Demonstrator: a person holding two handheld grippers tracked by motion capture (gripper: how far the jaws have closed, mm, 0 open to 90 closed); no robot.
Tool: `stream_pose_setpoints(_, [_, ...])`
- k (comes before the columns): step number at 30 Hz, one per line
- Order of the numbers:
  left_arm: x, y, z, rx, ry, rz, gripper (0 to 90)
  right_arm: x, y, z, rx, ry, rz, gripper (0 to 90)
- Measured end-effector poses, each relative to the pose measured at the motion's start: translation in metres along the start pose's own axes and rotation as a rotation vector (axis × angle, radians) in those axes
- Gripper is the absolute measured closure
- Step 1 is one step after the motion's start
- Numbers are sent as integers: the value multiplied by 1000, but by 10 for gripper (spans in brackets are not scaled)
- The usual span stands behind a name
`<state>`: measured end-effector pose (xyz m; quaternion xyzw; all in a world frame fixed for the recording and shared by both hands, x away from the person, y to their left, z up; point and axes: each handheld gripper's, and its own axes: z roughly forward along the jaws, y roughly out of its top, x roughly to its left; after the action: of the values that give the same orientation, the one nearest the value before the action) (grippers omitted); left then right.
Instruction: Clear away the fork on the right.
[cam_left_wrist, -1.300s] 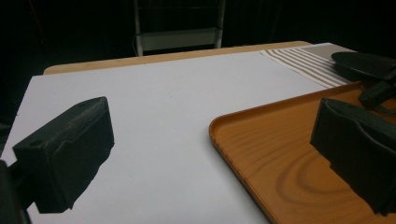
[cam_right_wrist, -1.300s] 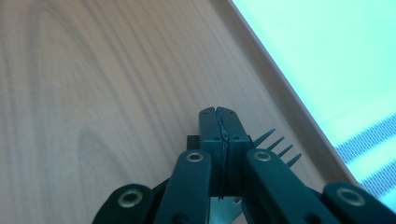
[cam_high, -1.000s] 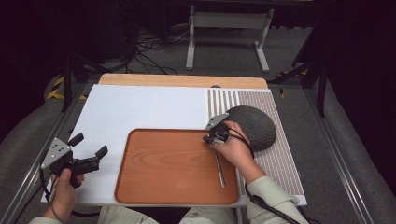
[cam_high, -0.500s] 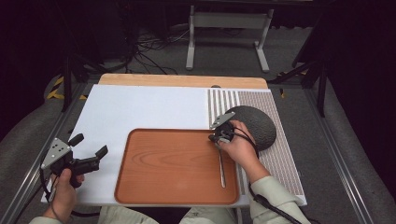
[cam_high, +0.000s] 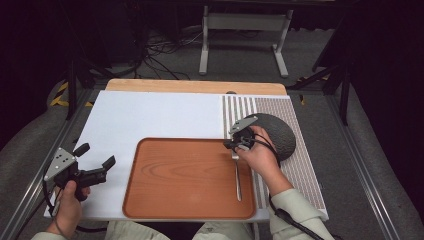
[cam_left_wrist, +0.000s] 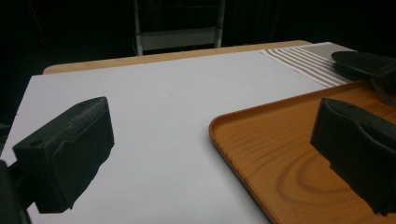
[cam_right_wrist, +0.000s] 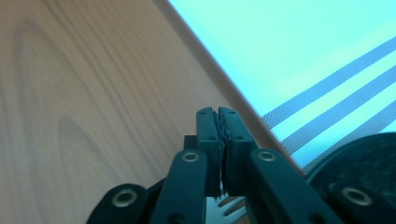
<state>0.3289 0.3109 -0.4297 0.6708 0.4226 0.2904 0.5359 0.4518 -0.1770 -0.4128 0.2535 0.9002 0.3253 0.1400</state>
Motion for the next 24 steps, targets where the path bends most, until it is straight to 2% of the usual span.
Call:
stream_pose_setpoints(5, [0, 0, 0, 2, -2, -1, 2, -1, 7, -16, -49, -6, 1, 785])
stream_pose_setpoints(8, [0, 1, 0, -1, -1, -2, 2, 0, 9, -25, -87, -5, 5, 656])
stream_pose_setpoints(9, [0, 1, 0, -1, -1, -2, 2, 0, 9, -25, -87, -5, 5, 656])
stream_pose_setpoints(11, [0, 0, 0, 1, -1, 0, 2, 1, 9, -31, -124, 8, 14, 486])
stream_pose_setpoints(12, [0, 0, 0, 0, 1, -2, 2, 2, 9, -32, -140, 7, 14, 364])
stream_pose_setpoints(13, [0, 0, 0, -2, 1, -3, 2, 3, 9, -35, -162, 5, 16, 278])
stream_pose_setpoints(15, [0, 1, 0, 3, -1, 0, 2, 5, 8, -41, -203, 8, 12, 199])
stream_pose_setpoints(17, [0, 1, 0, 3, -2, 0, 2, 5, 8, -47, -217, -4, 2, 161])
stream_pose_setpoints(20, [0, 1, 0, -2, 0, -1, 2, 6, 5, -57, -237, -12, -19, 158])
stream_pose_setpoints(24, [1, 1, -1, -2, 1, 1, 2, 4, -2, -73, -271, -30, -23, 155])
